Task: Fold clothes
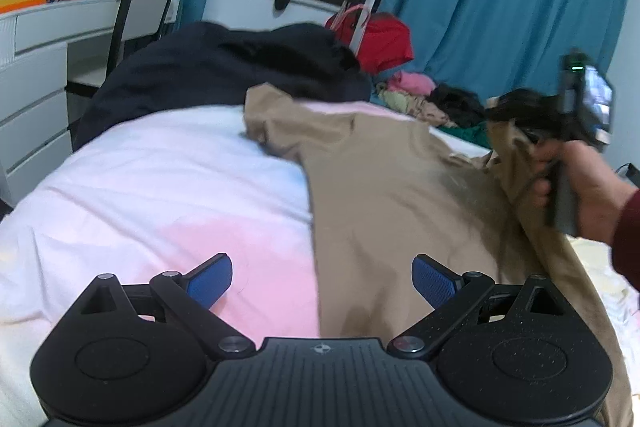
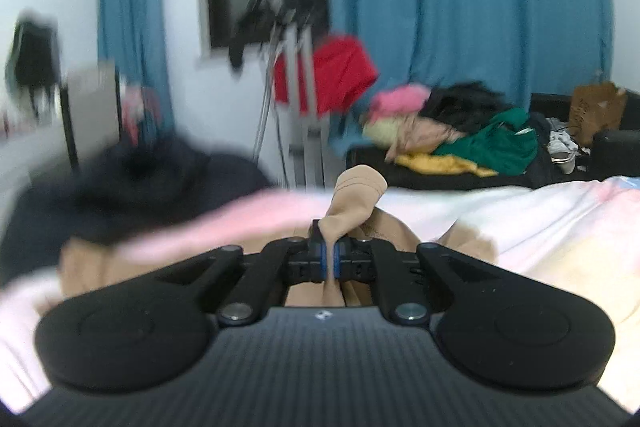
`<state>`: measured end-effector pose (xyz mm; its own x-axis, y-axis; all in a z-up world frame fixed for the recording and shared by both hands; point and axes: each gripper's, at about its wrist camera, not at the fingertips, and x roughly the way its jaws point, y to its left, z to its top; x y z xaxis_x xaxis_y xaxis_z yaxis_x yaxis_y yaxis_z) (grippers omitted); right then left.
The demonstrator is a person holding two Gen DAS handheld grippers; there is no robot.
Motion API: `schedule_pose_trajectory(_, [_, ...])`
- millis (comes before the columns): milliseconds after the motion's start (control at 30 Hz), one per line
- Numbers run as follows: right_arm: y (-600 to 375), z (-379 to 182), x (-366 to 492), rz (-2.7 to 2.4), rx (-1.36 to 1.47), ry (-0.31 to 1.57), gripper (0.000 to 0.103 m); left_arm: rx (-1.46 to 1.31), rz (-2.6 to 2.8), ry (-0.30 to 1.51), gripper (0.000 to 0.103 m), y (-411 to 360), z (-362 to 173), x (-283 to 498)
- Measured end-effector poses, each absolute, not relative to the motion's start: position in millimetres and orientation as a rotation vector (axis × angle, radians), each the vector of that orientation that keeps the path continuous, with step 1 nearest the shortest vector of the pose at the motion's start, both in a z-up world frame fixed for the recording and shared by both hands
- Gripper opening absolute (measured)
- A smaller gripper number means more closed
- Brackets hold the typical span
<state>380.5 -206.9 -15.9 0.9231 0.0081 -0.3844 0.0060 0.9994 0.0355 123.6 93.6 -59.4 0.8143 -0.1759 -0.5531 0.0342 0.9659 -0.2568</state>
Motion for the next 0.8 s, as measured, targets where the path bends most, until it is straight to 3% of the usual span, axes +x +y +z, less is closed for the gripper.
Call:
schedule_pose_trajectory(100, [-191.1, -36.9, 399.6, -0.003, 0.014, 0.467, 0.01, -0.235, -0.133, 0.622, 0.098, 94.2, -66.3, 129.2])
schedule_pose_trajectory(133, [-189.0, -42.7, 405.0, -0.004, 0.02, 0.489, 0.02, -0.233, -0.137, 0.627, 0.098, 93.4, -68.9, 131.8])
schedule_pose_trajectory(167, [-189.5, -44.6, 409.4, -0.004, 0.045, 0.522, 0.037, -0.23, -0.14, 0.632, 0.098, 92.7, -71.5, 134.4])
schedule_pose_trajectory(200, [-194.8, -44.2, 409.0, -0.004, 0.076, 0.541, 0.08, -0.227, -0.144, 0.637, 0.098, 92.0, -74.0, 136.9])
schedule_pose_trajectory(233, [-200.1, -43.7, 408.4, -0.003, 0.107, 0.559, 0.103, -0.227, -0.147, 0.643, 0.098, 90.8, -76.2, 139.0])
schedule_pose_trajectory(600, [-235.6, 18.5, 162.1, 0.019, 0.254, 0.357, 0.103, -0.158, -0.192, 0.611, 0.098, 71.1, -66.2, 118.8])
schedule_pose_trajectory(800, [-269.8, 21.6, 10.7, -0.077, 0.4, 0.245, 0.103, -0.119, -0.252, 0.603, 0.097, 48.6, -52.2, 84.8])
